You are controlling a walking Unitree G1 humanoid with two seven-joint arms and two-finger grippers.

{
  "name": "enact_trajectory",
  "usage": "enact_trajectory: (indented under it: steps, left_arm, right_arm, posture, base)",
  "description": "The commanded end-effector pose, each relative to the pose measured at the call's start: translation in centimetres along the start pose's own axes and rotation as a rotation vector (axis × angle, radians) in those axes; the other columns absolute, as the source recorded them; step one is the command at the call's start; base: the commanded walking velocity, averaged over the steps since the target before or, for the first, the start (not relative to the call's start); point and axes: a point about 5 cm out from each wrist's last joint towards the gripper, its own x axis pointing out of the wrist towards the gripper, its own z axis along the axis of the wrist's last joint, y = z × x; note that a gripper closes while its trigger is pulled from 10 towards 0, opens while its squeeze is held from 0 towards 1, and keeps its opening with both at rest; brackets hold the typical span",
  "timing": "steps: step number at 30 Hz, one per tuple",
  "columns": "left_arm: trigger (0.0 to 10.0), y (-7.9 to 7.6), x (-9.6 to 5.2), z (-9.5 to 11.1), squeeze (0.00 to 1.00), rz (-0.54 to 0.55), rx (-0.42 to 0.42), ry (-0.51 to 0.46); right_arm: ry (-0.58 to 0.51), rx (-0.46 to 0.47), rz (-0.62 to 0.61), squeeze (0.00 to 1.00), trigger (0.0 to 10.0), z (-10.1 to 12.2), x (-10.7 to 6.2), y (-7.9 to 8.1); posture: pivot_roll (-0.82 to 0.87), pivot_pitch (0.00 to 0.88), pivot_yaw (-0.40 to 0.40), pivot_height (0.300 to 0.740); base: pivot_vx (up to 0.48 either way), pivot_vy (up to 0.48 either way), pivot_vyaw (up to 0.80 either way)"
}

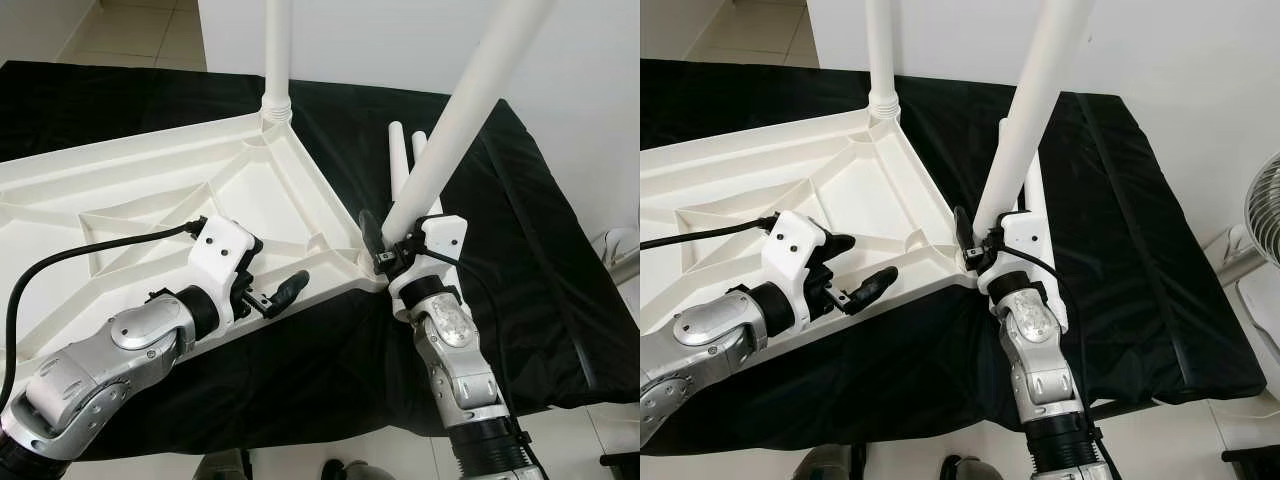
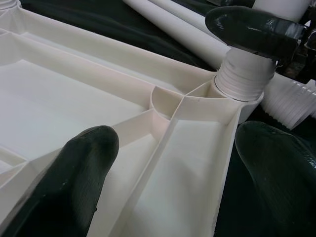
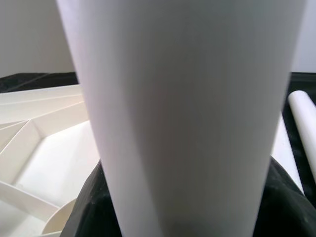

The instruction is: Building children table

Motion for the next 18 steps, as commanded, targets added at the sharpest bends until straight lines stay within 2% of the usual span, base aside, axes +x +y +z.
enact_trajectory:
  steps: [1,11,13,18]
  left_arm:
    - [10.0,-1.1,-0.3,-0.1,0.0,-0.237,0.005,0.013]
    - [10.0,-1.2,-0.1,0.0,0.0,-0.244,0.007,0.01]
    - [10.0,-1.2,-0.1,0.0,0.0,-0.245,0.008,0.009]
    - [10.0,-1.2,-0.1,0.0,0.0,-0.247,0.007,0.008]
  right_arm:
    - [0.226,0.004,-0.031,0.0,10.0,-3.9,-1.5,-1.2]
    - [0.265,0.071,-0.042,0.0,10.0,-4.0,-1.0,-2.0]
    - [0.282,0.116,-0.06,0.0,10.0,-4.4,-1.1,-2.1]
    - [0.297,0.121,-0.075,0.0,10.0,-4.8,-1.4,-2.2]
  posture:
    - [0.13,0.231,-0.063,0.74]
    - [0.13,0.23,-0.062,0.74]
    - [0.13,0.23,-0.062,0.74]
    - [0.13,0.229,-0.062,0.74]
  base:
    - [0.0,0.0,0.0]
    - [0.0,0.0,0.0]
    - [0.0,0.0,0.0]
    - [0.0,0.0,0.0]
